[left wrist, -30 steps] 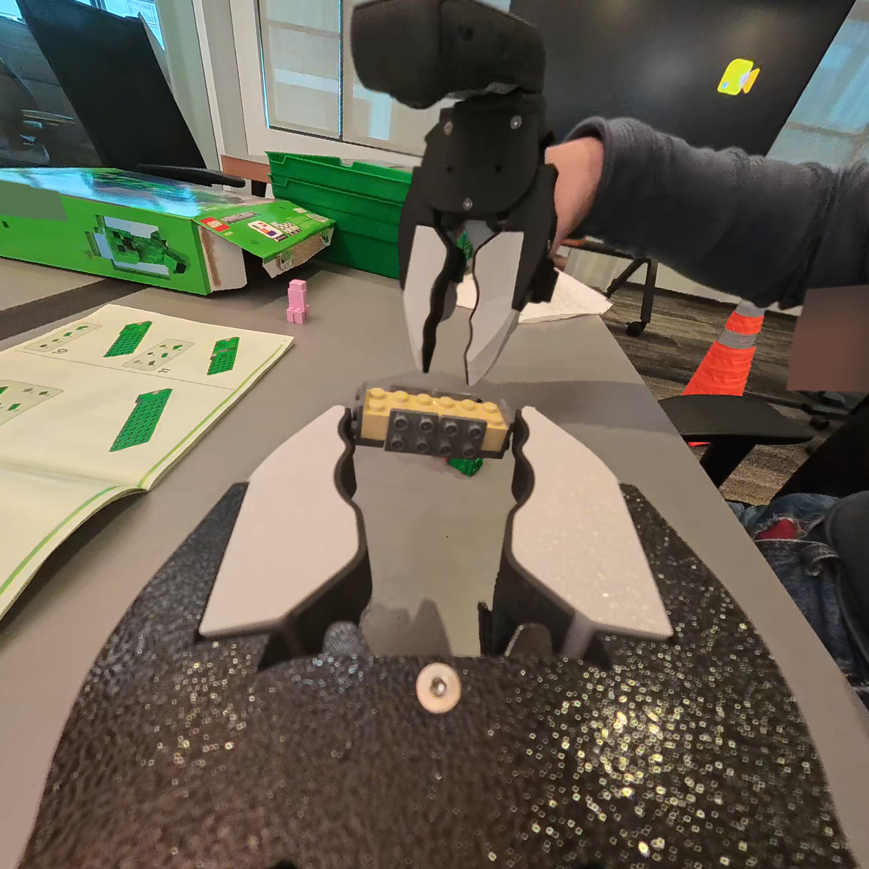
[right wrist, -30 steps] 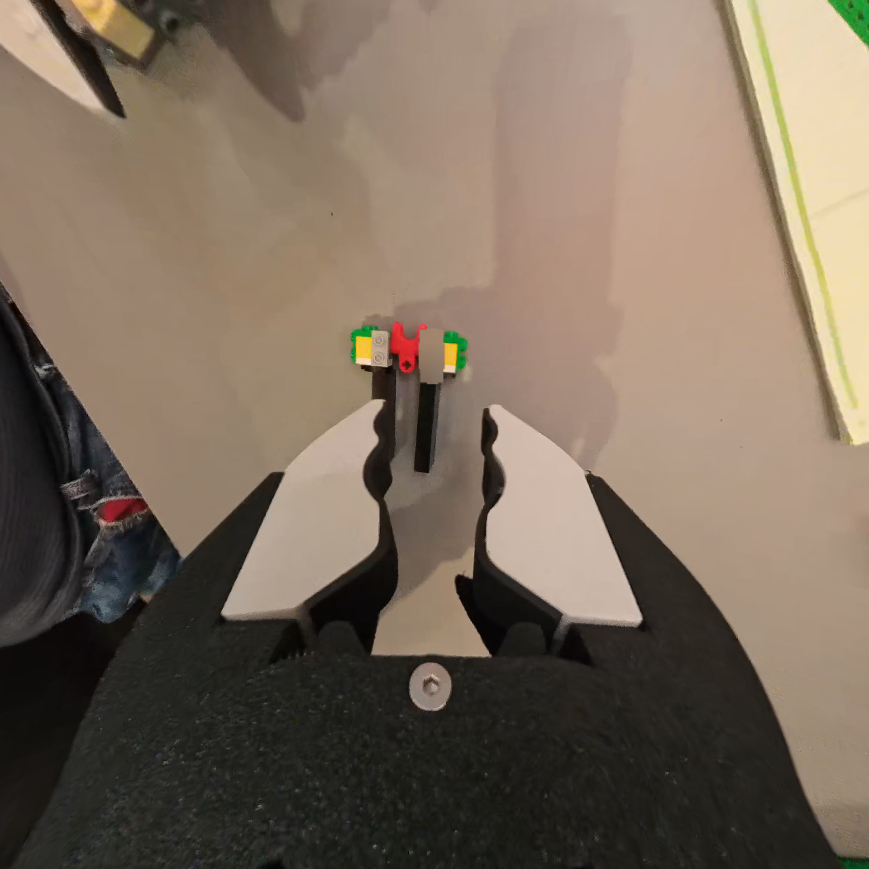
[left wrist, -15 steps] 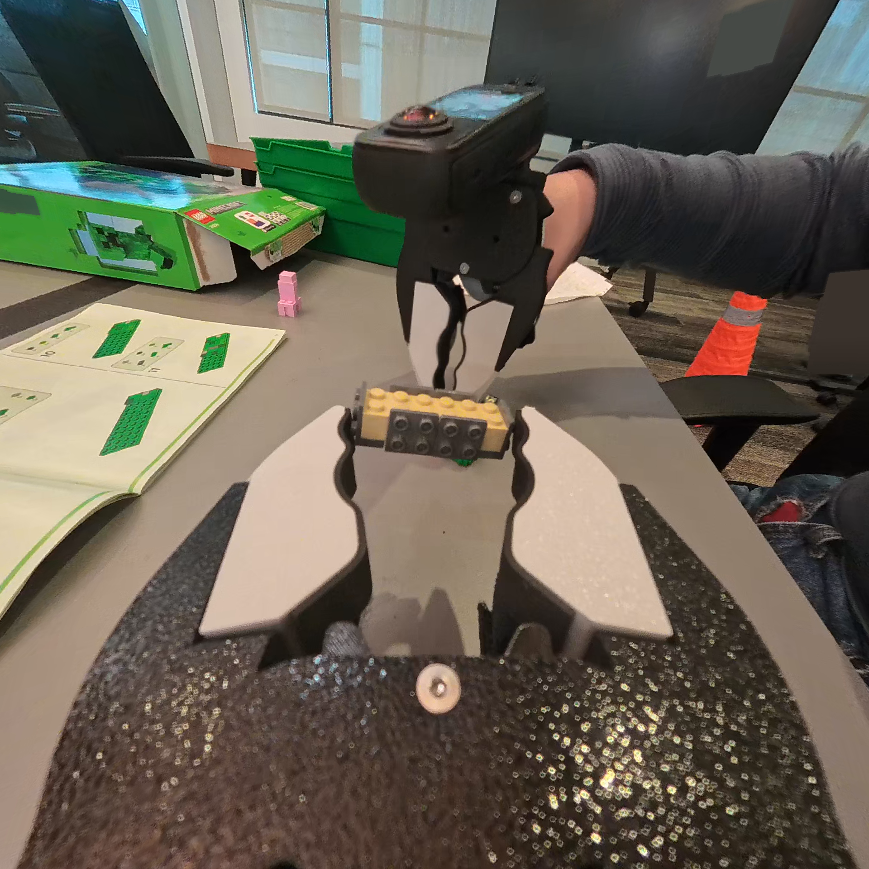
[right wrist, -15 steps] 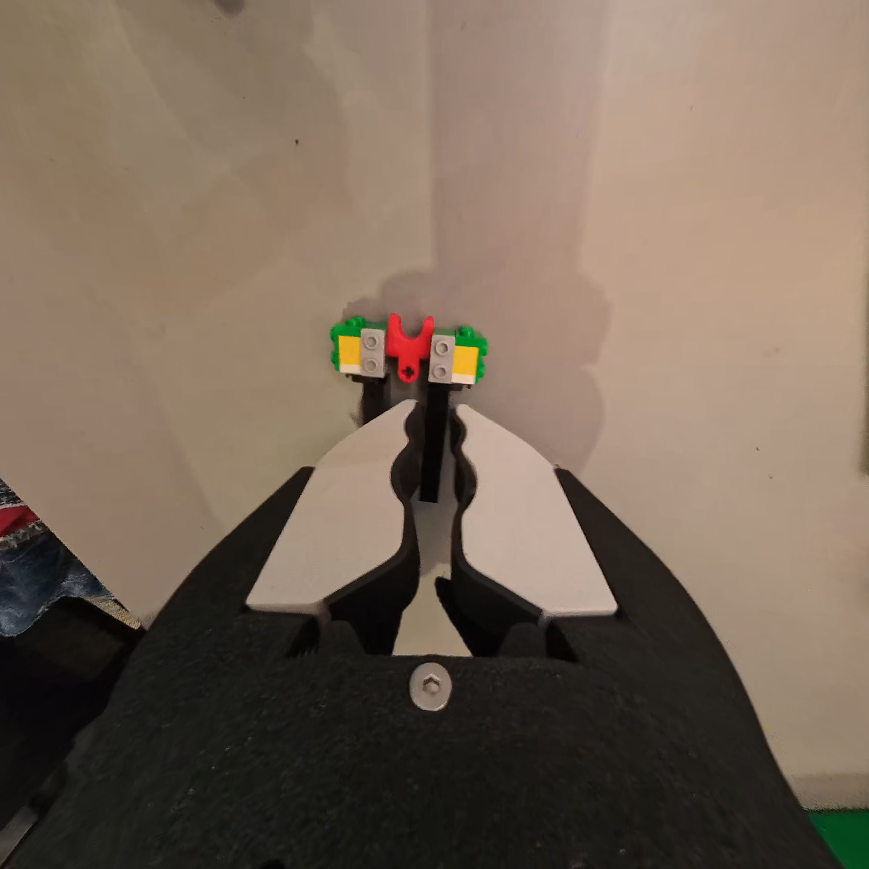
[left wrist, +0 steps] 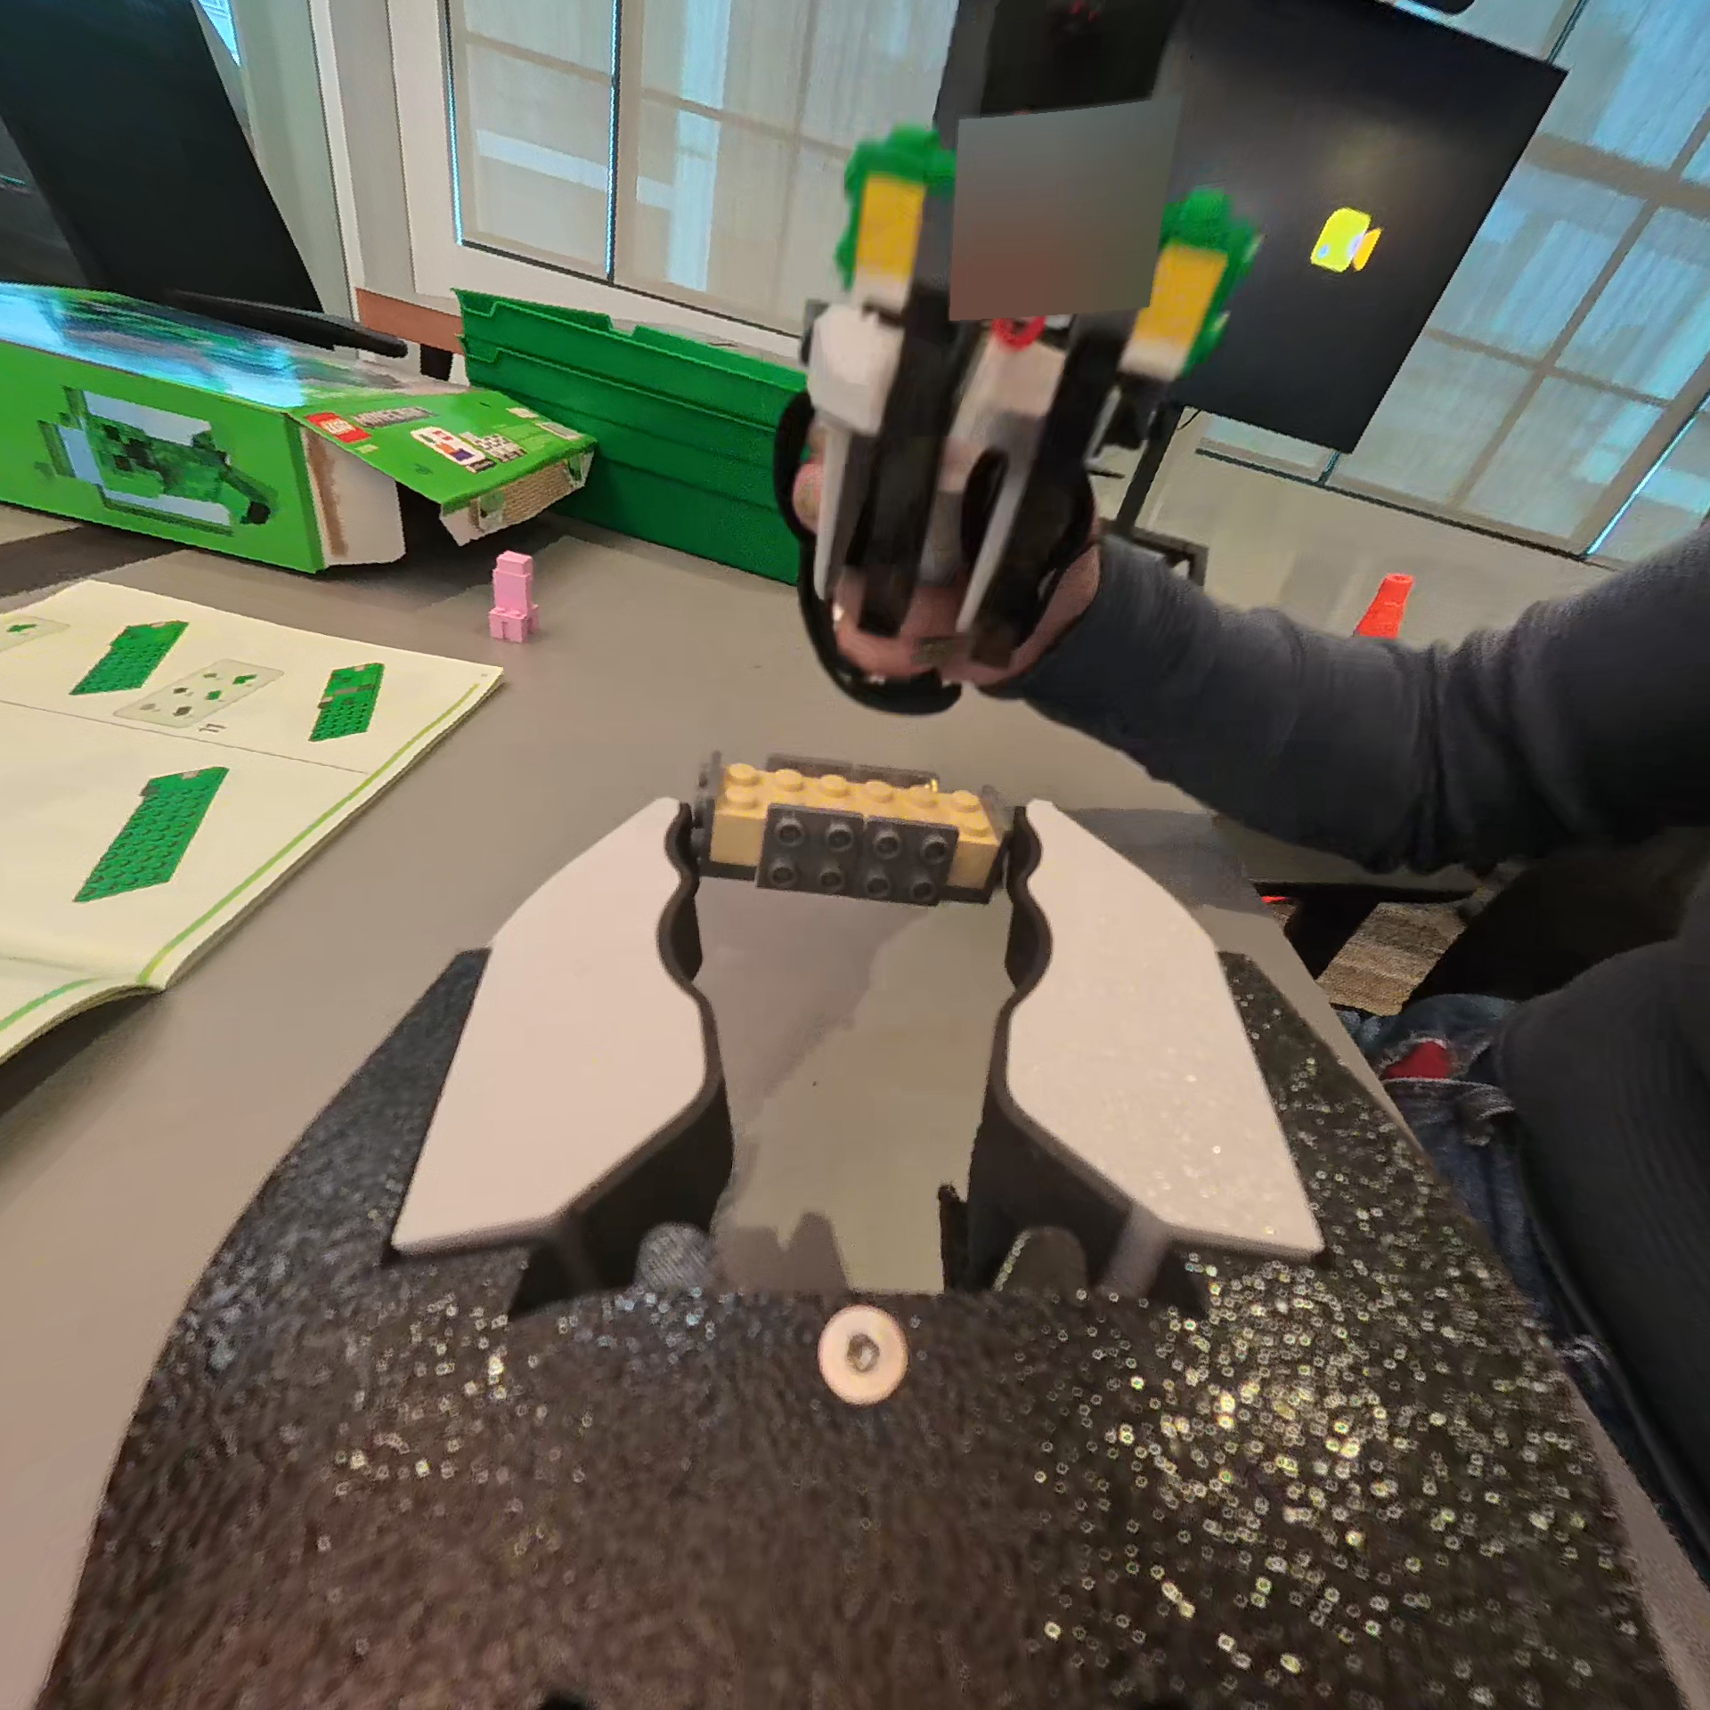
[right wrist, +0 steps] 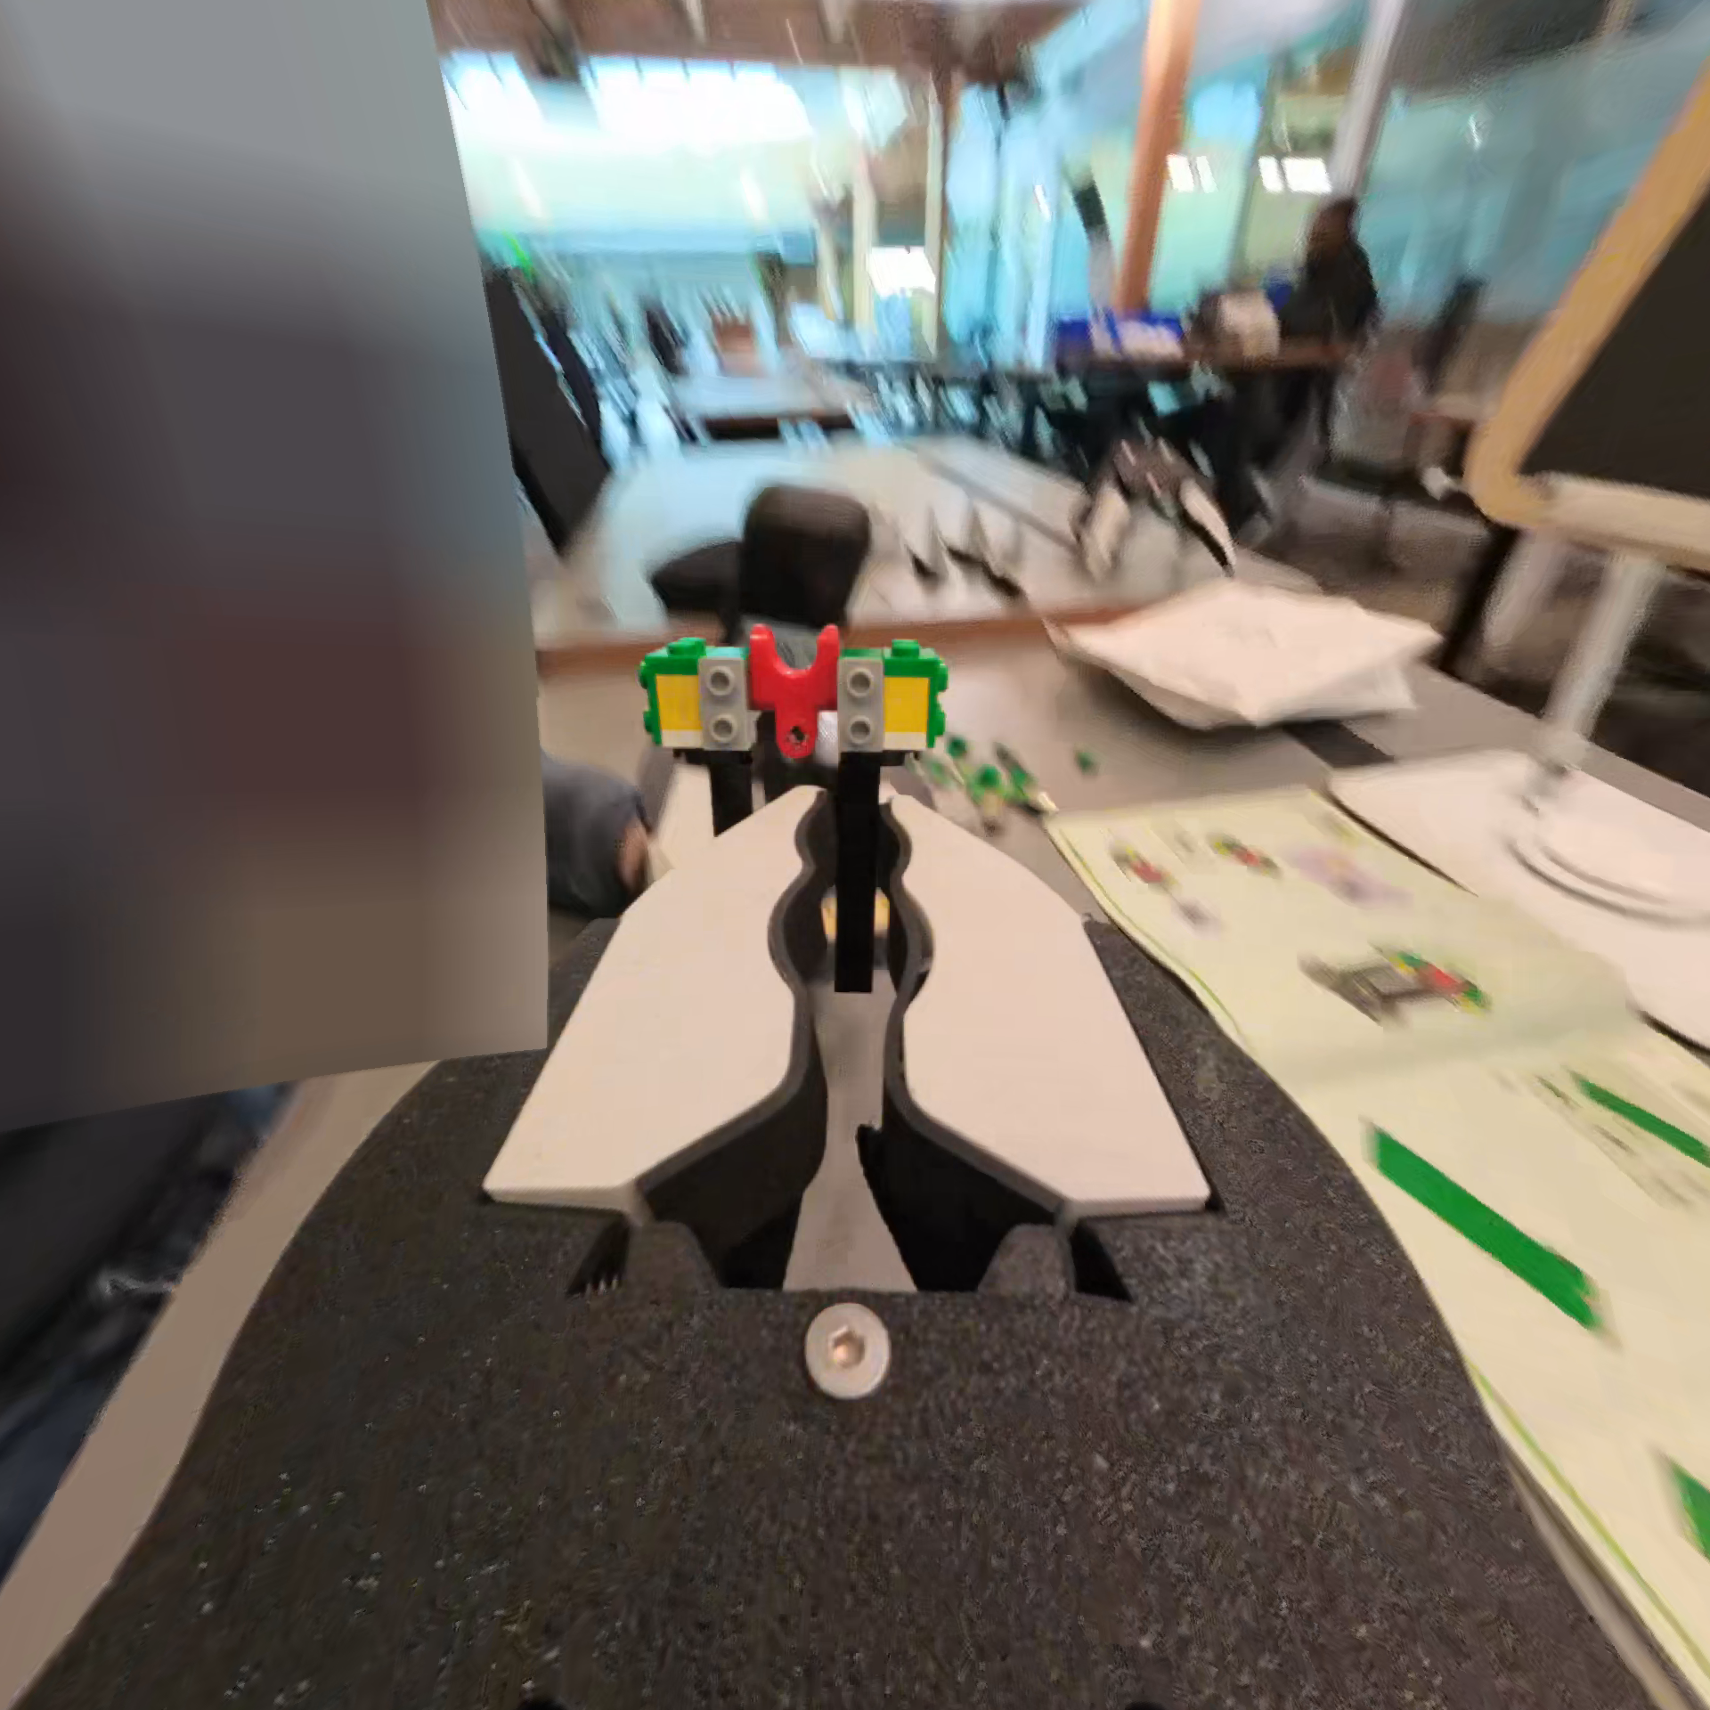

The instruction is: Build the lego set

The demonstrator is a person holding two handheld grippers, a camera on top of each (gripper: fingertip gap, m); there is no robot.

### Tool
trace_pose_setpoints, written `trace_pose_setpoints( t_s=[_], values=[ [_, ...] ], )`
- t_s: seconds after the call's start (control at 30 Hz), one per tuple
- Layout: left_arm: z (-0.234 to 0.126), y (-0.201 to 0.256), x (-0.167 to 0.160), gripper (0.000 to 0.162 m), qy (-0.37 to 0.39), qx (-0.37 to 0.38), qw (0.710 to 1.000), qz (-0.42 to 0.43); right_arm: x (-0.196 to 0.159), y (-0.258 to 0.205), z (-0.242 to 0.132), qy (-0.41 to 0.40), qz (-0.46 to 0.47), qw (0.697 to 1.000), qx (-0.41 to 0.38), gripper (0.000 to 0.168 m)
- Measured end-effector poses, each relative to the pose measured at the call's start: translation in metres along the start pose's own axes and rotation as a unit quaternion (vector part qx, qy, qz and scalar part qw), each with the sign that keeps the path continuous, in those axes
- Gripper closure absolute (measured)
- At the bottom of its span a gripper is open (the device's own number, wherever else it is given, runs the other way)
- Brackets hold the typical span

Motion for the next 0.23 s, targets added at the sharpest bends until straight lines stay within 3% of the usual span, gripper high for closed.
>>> trace_pose_setpoints(
  t_s=[0.13,0.23],
  values=[
    [0.001,0.006,0.003,0.098,0.007,-0.011,1.000,0.010,0.003,-0.005,0.012,0.147,0.049,0.984,0.090,0.161],
    [0.002,0.006,0.002,0.098,0.008,-0.012,1.000,0.012,-0.008,-0.002,0.019,0.179,0.055,0.975,0.116,0.161]
  ],
)
Point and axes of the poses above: each gripper's, where its closed fingertips meet, z out along the fingers, x out of its top, y = z × x across the jaws, the point moved 4 cm from there along -z, back along the fingers, and after that the axes turned 5 degrees about y, right-handed, at the moved point
